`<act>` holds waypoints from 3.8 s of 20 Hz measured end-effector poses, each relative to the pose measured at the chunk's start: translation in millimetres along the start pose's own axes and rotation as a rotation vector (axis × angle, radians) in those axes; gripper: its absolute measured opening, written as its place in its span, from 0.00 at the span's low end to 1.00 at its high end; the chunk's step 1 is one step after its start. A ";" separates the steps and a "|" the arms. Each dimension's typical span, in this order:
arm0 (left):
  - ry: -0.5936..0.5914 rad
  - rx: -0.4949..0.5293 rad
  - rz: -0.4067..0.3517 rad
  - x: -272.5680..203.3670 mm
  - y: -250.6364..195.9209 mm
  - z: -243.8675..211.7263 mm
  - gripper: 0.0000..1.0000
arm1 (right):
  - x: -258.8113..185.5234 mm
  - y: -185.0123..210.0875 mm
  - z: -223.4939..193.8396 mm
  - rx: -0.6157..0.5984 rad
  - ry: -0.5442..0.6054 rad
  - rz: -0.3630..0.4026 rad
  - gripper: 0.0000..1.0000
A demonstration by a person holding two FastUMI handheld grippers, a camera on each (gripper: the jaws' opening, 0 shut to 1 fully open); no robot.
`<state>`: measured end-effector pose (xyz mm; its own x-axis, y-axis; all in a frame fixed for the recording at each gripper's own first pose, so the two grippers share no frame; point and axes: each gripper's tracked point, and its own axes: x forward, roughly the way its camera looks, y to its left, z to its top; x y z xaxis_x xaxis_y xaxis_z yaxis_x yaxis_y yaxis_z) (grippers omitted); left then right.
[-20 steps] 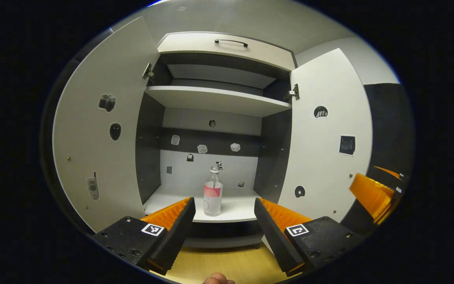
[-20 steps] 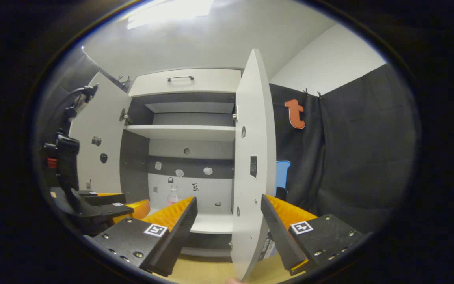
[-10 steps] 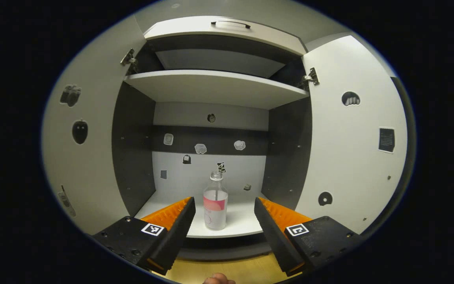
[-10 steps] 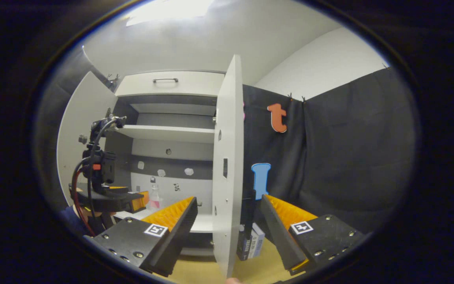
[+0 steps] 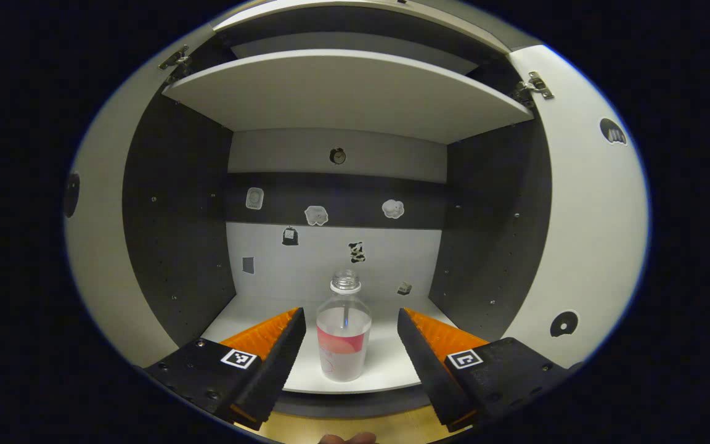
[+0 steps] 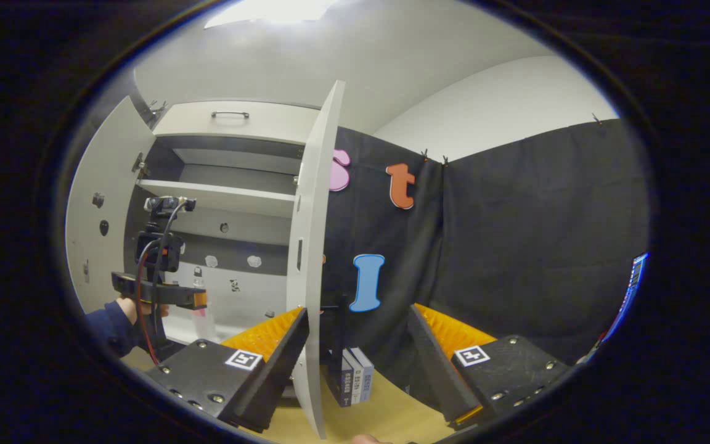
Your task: Grasp the bottle in the cabinet with the left hand and place it on the coaster, then close the right door with the right hand and the left door with the left hand.
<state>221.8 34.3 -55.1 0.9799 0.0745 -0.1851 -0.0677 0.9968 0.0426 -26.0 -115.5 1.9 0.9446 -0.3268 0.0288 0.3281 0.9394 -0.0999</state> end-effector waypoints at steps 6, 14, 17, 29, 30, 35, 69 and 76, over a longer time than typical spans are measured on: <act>0.077 -0.004 0.043 44.4 14.2 -15.3 0.95 | 9.6 -4.4 -9.0 -0.031 0.013 -0.019 0.98; 0.139 0.007 0.065 61.3 16.7 -32.7 0.82 | 18.6 -8.5 -23.3 -0.037 0.032 -0.009 0.98; 0.141 0.007 0.059 59.4 15.8 -32.8 0.81 | 20.6 -11.5 -25.3 -0.029 0.029 -0.009 0.95; 0.097 -0.062 -0.094 -30.1 5.7 -28.6 0.81 | 15.9 -12.1 -17.2 -0.019 0.003 0.068 0.98; 0.094 -0.072 -0.107 -40.8 5.8 -30.5 0.81 | 15.3 -11.9 -16.2 -0.022 -0.001 0.076 0.98; 0.075 -0.092 -0.142 -85.5 12.2 -48.3 0.81 | 6.7 -9.5 -12.2 -0.015 -0.008 0.115 0.98; 0.486 -0.155 -0.293 -221.6 -5.0 -384.9 0.82 | 1.1 -0.2 -6.4 -0.078 -0.048 0.175 0.95; 0.506 -0.074 -0.304 -230.9 -11.8 -409.1 0.82 | 3.1 -2.5 -8.9 -0.082 -0.041 0.175 0.98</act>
<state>-80.5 17.3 -414.5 0.7471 -0.2282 -0.6243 0.1712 0.9736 -0.1510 -23.9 -119.8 -6.6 0.9872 -0.1534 0.0447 0.1591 0.9693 -0.1872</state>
